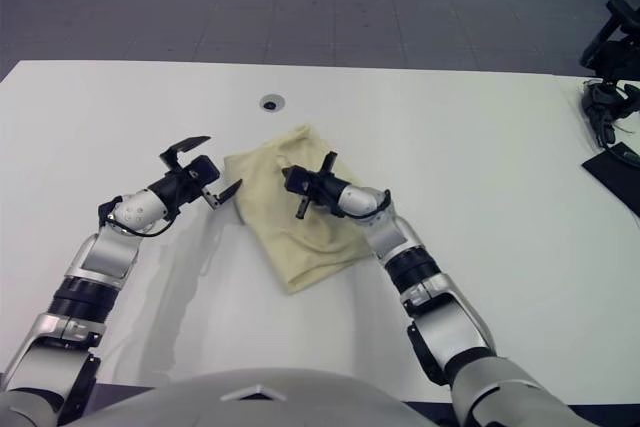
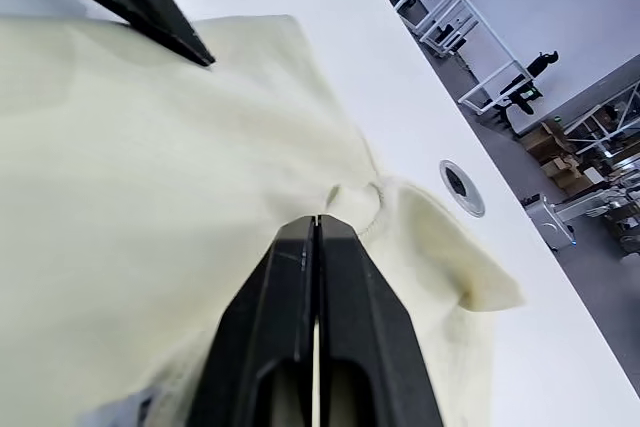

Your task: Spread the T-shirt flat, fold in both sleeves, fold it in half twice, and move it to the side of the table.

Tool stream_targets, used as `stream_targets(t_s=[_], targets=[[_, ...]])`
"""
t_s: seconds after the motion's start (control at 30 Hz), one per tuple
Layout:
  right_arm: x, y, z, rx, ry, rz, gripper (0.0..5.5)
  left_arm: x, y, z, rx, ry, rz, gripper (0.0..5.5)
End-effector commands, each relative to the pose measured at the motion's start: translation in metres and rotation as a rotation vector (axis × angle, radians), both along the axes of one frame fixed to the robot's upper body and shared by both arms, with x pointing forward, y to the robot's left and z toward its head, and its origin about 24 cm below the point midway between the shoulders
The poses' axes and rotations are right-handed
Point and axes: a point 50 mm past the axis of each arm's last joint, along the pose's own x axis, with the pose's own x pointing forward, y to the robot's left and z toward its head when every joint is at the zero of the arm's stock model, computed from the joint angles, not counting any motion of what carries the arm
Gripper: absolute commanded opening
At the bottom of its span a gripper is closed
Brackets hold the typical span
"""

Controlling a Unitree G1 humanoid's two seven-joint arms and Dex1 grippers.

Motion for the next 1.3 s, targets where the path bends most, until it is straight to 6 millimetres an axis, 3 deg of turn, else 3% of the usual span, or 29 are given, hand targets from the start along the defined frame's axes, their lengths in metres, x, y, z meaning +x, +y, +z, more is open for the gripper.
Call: stream_targets(t_s=[0.03, 0.47, 0.83, 1.03, 1.3], targets=[[0.003, -0.013, 0.006, 0.041, 0.009, -0.06, 0.01, 0.0, -0.002, -0.002, 0.007, 0.006, -0.001, 5.4], [0.031, -0.056, 0.012, 0.024, -0.003, -0.241, 0.01, -0.001, -0.001, -0.004, 0.01, 0.009, 0.007, 5.4], [0.033, -0.062, -0.001, 0.012, 0.045, -0.259, 0.01, -0.002, 0.0, -0.004, 0.011, 0.011, 0.008, 5.4], [0.038, -0.064, 0.015, 0.051, -0.029, -0.269, 0.99, -0.002, -0.001, -0.005, 0.01, 0.013, 0.006, 5.4], [0.049, -0.086, 0.053, 0.04, -0.243, -0.389, 2.33, 0.005, 0.015, 0.005, 0.003, -0.034, 0.105, 5.4]])
